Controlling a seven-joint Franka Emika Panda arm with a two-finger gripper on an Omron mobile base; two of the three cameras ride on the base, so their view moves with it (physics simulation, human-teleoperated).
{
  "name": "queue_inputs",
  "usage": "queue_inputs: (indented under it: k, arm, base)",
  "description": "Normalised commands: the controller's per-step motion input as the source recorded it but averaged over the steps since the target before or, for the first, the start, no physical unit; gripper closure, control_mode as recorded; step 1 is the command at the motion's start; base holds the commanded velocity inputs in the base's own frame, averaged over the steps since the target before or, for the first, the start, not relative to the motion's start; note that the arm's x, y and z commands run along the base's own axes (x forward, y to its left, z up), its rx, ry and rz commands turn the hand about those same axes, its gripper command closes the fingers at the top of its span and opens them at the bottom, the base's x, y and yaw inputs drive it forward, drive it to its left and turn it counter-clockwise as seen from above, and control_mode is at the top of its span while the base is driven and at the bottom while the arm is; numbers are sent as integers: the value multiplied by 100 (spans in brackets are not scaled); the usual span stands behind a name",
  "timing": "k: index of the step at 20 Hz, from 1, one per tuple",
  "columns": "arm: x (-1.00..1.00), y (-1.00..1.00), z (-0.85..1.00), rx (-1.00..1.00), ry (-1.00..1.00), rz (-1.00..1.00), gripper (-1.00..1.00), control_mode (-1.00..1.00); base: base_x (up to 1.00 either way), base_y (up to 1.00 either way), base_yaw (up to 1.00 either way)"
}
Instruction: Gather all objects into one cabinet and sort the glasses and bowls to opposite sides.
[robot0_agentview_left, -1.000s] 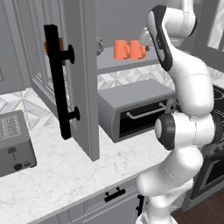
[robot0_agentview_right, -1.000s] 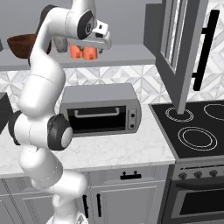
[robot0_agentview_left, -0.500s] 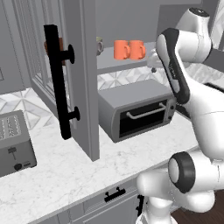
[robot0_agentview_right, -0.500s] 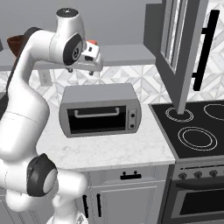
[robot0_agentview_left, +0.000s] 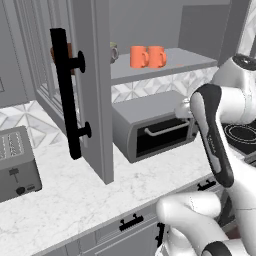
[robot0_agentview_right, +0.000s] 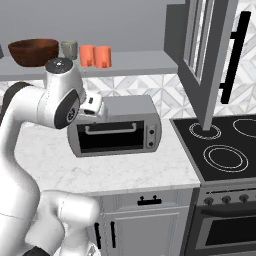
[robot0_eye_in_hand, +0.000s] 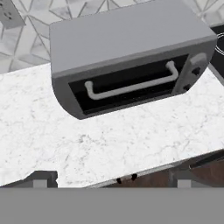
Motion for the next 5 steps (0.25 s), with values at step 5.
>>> queue_inputs:
  k: [5]
  arm:
    - [-100, 0, -50, 0, 0, 0, -100, -100]
  base:
    - [0, 0, 0]
